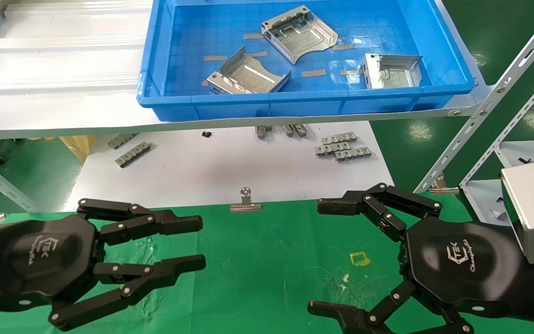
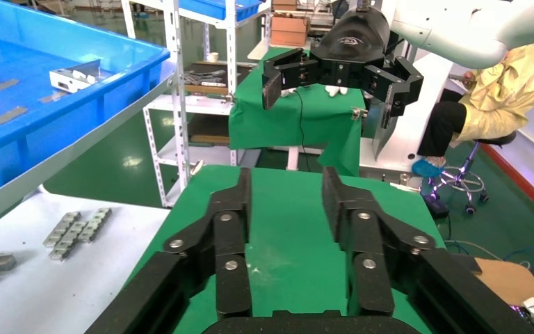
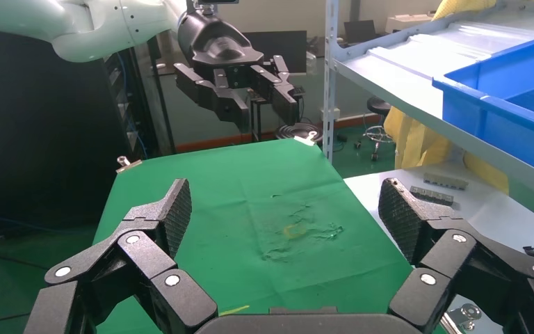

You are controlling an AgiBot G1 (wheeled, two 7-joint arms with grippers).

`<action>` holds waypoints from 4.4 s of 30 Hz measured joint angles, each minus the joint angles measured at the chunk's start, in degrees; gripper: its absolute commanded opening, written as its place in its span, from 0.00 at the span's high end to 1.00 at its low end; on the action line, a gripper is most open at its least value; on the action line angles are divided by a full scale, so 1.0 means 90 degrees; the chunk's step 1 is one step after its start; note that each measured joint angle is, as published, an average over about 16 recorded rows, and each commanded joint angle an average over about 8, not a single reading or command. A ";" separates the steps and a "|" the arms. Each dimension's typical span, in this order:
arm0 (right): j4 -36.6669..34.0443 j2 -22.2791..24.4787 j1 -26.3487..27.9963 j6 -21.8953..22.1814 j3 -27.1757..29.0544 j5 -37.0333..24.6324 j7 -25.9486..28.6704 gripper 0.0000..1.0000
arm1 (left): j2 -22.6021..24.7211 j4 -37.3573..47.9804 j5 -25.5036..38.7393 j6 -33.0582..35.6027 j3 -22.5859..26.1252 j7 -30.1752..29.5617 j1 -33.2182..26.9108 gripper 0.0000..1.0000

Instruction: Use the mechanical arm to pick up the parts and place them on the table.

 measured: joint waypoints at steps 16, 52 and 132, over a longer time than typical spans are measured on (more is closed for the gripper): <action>-0.0080 -0.0123 0.0216 0.0247 -0.0006 -0.0136 0.0025 0.00 | 0.0000 0.0000 0.0000 0.0000 0.0000 0.0000 0.0000 1.00; -0.5940 -0.4682 0.5395 0.4474 -0.2557 -0.4919 0.0956 1.00 | 0.0000 0.0001 -0.0001 0.0000 0.0002 0.0001 -0.0001 1.00; -0.3103 -0.0937 0.5329 -0.0682 -0.5295 -0.0989 -0.2263 1.00 | -0.0001 0.0001 -0.0003 -0.0001 0.0005 0.0003 -0.0002 0.00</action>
